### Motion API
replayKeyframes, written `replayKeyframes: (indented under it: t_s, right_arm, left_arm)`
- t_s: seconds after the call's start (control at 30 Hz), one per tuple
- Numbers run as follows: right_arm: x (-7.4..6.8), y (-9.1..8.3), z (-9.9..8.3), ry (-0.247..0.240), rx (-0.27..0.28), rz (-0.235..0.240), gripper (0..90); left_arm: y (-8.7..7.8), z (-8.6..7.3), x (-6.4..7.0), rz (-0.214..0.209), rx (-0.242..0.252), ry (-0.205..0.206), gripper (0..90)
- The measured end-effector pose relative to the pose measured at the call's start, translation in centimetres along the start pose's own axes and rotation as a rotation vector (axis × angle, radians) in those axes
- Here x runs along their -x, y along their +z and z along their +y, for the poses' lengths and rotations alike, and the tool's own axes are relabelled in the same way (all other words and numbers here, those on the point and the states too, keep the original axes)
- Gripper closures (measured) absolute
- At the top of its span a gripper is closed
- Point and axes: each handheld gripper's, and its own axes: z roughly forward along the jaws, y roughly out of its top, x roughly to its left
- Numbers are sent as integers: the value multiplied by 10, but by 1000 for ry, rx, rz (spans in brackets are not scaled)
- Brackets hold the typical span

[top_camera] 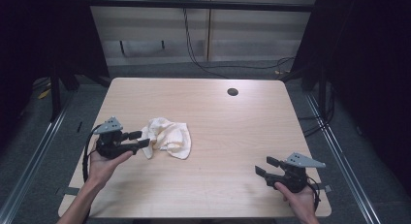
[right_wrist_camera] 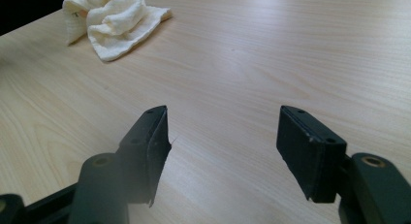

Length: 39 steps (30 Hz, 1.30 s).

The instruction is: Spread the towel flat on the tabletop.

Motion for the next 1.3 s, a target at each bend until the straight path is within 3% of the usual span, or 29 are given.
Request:
replayKeyframes:
  t_s: [0.07, 0.13, 0.17, 0.27, 0.33, 0.43, 0.5, 0.53, 0.63, 0.9, 0.93, 1.0, 1.3]
  right_arm:
    - [0, 1, 0, 7, -19, 26, 349]
    - [0, 1, 0, 4, -33, 41, 344]
    - [1, 0, -1, 15, -43, 65, 336]
    - [1, 0, -1, 8, -53, 63, 327]
    - [2, 1, -1, 4, -54, 62, 318]
    - [1, 1, -1, 3, -64, 66, 313]
    - [1, 2, -1, 3, -67, 70, 311]
    - [1, 3, -1, 9, -66, 78, 311]
    - [1, 3, -1, 3, -73, 80, 307]
    - [-1, 4, -2, -15, -94, 76, 309]
    - [-1, 4, -2, -20, -99, 79, 312]
    - [-2, 5, -2, -20, -106, 79, 311]
    - [-4, 7, -2, -49, -126, 77, 310]
  left_arm:
    - [6, 5, -5, -35, -10, -3, 575]
    - [14, 8, -8, -26, -30, 16, 574]
    - [18, 8, -11, -37, -32, 9, 571]
    - [30, 9, -21, -35, -44, -16, 570]
    - [37, 7, -27, -19, -62, -26, 568]
    - [52, -1, -41, 15, -92, -78, 569]
    - [53, -4, -43, 8, -88, -88, 575]
    - [56, -6, -43, 5, -90, -92, 585]
    - [67, -13, -40, 8, -151, -45, 617]
    - [79, -24, -42, 4, -190, -53, 783]
    - [84, -28, -43, 3, -221, -58, 836]
    - [86, -31, -42, -1, -241, -55, 845]
    - [87, -38, -37, -40, -231, -57, 862]
